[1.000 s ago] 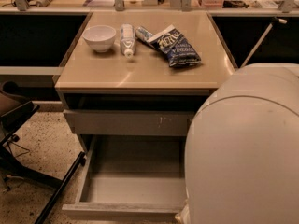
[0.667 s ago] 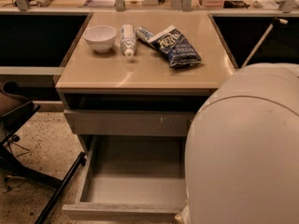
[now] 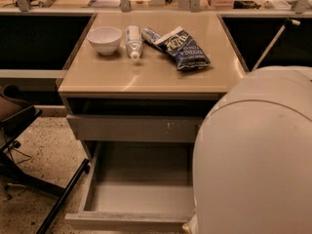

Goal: Open middle drawer

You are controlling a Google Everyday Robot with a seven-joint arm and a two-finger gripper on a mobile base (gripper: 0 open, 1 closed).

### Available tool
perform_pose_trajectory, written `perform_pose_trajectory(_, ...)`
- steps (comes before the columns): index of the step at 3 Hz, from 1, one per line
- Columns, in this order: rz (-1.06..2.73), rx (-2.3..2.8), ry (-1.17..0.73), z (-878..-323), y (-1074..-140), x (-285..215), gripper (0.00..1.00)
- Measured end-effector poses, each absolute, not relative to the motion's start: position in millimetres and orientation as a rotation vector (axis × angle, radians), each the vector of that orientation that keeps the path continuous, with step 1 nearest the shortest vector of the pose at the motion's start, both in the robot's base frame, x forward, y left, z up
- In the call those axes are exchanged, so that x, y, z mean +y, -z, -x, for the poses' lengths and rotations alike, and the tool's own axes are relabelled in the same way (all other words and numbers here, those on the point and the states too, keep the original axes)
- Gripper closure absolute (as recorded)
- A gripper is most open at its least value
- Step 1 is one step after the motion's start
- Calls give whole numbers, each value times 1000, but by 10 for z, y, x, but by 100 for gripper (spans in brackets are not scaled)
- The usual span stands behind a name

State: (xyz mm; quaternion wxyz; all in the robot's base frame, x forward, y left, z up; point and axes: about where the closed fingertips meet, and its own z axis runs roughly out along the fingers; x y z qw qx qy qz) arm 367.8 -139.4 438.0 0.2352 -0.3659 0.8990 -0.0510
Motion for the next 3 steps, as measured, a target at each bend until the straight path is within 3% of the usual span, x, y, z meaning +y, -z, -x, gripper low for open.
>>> perform_pose_trajectory(1,1004,2467,140,-3678,-4380,-1394,12)
perform_pose_trajectory(2,1004,2466,140,-3677,-4381,-1395,0)
perform_pose_trajectory(3,1004,2466,140,-3677,-4381,-1395,0)
